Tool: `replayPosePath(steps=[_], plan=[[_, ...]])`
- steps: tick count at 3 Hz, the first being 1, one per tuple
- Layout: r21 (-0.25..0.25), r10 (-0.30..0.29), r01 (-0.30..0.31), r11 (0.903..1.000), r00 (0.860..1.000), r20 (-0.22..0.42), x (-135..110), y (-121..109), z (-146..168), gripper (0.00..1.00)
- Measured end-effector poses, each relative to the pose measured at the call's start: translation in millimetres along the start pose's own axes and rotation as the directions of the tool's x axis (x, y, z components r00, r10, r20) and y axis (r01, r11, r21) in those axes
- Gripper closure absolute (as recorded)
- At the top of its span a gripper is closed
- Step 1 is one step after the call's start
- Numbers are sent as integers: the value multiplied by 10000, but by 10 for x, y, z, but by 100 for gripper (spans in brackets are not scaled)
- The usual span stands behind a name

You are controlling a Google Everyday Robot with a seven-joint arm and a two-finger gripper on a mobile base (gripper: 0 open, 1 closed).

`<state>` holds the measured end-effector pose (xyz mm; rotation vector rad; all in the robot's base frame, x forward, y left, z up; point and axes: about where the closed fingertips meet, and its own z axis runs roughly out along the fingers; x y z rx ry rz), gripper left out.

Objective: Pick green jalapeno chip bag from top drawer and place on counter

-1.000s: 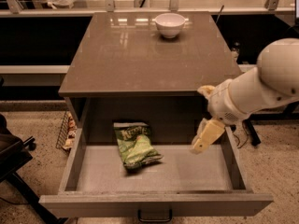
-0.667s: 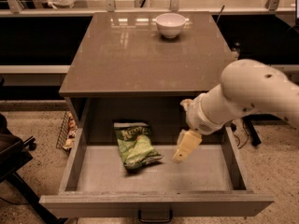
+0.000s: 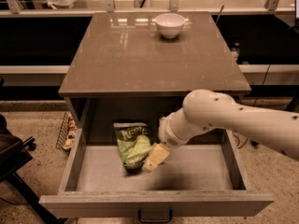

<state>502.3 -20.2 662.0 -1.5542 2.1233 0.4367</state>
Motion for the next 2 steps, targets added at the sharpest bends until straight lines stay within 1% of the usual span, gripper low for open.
replayPosePath(steps=[1,2], plan=[[-302,151,-140,9994,9992,363,-130,43,326,0],[-835,148,-77,9965,9963,844,-272,170,702,18]])
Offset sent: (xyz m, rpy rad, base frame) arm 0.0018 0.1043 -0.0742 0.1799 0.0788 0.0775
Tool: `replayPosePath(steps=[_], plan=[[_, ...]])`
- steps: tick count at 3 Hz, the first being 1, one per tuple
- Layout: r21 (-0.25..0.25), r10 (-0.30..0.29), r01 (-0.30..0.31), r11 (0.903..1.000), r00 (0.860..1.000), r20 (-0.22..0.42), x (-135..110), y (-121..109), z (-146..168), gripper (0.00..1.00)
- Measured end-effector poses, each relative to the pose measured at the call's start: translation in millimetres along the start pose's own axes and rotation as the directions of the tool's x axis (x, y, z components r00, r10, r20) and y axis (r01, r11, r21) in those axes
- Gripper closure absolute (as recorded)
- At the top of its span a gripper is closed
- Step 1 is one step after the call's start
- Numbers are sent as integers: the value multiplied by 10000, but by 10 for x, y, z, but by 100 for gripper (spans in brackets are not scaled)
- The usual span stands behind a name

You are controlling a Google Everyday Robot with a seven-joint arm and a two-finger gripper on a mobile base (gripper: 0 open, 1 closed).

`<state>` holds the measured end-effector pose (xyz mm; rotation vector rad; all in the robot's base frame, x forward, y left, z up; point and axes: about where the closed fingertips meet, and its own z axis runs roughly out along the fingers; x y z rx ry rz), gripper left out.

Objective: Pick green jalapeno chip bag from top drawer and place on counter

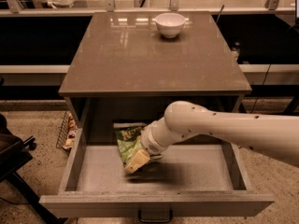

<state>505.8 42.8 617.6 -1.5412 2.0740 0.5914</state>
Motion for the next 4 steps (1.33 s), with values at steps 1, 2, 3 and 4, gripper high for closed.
replayPosePath(steps=[1,2,3,4], plan=[[-75,12,-12,10000,10000,22,4,15,45,41],[-108,-9,9,9999,10000,16,-1,28,58,72],[-125,-20,21,9999,10000,12,-4,35,64,95],[78,-463,463,9989,9989,61,-232,139,-135,100]])
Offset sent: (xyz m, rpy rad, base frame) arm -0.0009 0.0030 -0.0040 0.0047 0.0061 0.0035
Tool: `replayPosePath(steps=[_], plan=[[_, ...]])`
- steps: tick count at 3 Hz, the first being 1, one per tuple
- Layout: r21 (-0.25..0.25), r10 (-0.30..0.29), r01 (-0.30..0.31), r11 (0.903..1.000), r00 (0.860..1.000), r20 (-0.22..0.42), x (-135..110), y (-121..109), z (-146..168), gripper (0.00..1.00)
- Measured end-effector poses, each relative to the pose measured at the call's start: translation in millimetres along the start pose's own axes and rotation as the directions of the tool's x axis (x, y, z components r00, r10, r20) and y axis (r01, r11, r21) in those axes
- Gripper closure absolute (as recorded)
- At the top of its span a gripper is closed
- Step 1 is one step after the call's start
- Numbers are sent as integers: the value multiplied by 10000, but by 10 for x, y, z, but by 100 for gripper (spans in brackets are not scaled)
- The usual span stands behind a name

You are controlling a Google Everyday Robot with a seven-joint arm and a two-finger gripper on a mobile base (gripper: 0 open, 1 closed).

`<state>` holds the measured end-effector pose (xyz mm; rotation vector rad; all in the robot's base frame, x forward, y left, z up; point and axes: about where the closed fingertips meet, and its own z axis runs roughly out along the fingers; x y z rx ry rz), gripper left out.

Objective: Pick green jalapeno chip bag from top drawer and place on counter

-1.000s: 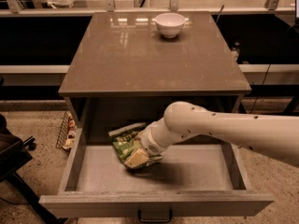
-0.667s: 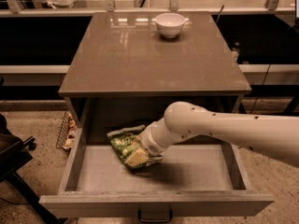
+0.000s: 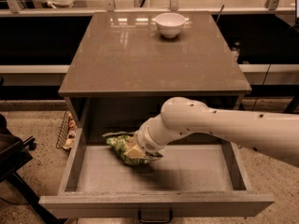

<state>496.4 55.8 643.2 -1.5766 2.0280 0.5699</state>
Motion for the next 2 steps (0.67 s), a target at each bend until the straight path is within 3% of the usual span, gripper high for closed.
replayPosePath(steps=[1,2], plan=[[601,-385,384,9975,9993,20,-326,65,-394,100],[1318,-848,888,9873,9958,-350,-815,233,-838,100]])
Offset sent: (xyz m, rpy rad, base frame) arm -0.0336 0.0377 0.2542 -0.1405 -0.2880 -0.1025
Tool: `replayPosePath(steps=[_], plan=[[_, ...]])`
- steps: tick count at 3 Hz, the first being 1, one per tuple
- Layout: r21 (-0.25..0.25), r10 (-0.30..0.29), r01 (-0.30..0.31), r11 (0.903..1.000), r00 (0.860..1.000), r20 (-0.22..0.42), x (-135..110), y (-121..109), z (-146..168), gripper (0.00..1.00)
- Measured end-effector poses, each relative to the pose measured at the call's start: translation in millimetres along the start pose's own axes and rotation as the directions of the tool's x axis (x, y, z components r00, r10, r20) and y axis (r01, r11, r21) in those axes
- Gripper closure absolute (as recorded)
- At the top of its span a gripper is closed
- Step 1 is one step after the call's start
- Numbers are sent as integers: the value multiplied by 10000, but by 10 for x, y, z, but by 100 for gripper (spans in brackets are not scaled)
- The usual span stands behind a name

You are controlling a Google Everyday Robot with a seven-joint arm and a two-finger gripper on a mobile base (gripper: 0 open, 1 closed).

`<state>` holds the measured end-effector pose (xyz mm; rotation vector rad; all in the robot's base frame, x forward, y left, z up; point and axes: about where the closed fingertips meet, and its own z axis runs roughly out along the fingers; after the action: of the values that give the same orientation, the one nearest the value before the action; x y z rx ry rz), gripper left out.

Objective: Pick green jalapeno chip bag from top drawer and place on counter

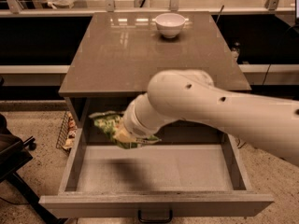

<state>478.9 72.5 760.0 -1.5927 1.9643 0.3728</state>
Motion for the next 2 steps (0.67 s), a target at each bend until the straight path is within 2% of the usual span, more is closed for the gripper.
replayPosePath(steps=[1,2], plan=[[1055,-487,535,9930,9977,-480,-719,-148,-623,100],[2014,-362,575,9778,9935,-1078,-1496,-594,-1034,100]])
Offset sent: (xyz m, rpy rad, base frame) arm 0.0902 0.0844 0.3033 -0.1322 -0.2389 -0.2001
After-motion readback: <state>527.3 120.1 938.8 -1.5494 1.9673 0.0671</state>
